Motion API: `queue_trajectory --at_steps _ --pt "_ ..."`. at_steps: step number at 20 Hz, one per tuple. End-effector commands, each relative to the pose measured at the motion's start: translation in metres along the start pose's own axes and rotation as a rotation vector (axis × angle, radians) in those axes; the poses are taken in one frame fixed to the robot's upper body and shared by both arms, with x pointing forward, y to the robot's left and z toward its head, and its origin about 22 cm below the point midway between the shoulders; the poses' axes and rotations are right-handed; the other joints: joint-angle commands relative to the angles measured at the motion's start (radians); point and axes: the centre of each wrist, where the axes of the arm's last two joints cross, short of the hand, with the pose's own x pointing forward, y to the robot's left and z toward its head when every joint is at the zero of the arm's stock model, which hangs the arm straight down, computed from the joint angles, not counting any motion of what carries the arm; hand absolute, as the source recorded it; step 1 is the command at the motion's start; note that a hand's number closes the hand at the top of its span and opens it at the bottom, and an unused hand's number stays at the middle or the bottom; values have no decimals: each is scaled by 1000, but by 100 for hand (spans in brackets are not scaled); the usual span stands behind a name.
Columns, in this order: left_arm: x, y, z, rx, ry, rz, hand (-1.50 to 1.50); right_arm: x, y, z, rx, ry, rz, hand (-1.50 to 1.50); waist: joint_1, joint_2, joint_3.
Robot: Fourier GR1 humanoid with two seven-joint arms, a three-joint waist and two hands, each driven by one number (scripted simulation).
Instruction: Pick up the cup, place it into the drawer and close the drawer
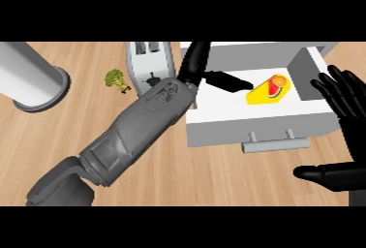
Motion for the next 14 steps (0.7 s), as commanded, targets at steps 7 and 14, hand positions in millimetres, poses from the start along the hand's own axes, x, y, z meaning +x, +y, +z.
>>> queue_trajectory --at_steps 7,14 --pt "24 -2 -8 50 -50 147 -150 34 -11 13 202 33 186 150 55 -15 -1" --pt "37 48 -18 112 -33 158 -150 26 8 26 228 114 352 150 83 -19 -1"
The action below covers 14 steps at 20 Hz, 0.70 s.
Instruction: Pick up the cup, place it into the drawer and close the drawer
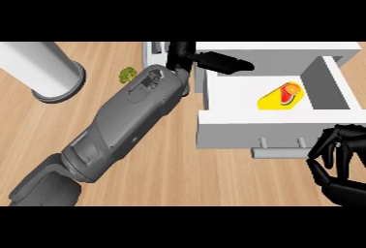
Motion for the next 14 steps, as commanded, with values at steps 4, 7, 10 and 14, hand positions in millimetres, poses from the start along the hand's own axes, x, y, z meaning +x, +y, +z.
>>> queue_trajectory --at_steps 4,7,10,14 --pt "3 54 6 33 7 45 -150 -7 20 -14 20 93 175 150 23 0 0" --pt "25 63 13 59 20 64 -150 -4 25 -8 -5 107 189 150 22 -5 0" --pt "-2 105 39 81 28 52 -150 -22 24 -18 0 123 262 150 29 -1 0" --pt "12 111 49 95 33 84 -150 -34 61 -44 67 120 403 150 39 0 0"
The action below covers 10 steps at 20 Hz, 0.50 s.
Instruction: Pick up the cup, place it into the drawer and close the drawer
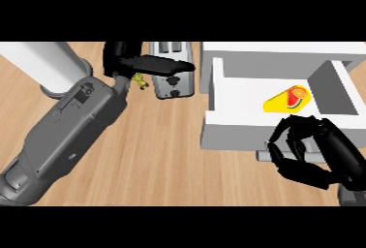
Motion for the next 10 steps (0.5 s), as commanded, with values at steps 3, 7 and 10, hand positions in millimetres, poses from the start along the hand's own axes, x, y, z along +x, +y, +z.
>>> queue_trajectory --at_steps 3,7,10 --pt "5 47 24 21 -6 -1 -150 -20 28 -23 135 39 227 150 15 3 0" --pt "-4 68 42 8 15 17 -150 -33 50 -43 172 65 414 150 27 9 0" --pt "1 82 51 31 9 21 -150 -53 53 -43 217 67 482 150 22 9 0"
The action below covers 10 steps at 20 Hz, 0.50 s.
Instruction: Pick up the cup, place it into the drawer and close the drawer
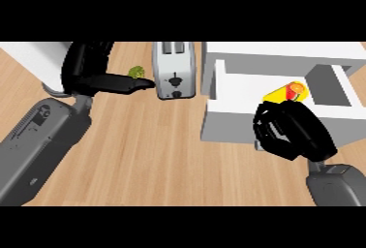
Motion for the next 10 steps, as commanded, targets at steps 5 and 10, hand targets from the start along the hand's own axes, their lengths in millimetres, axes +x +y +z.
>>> queue_trajectory --at_steps 5,10 --pt "-4 45 28 -5 11 8 -150 -30 58 -14 139 91 84 150 21 32 18" --pt "-13 58 40 -10 3 7 -150 -55 62 -46 139 116 72 150 35 41 19"
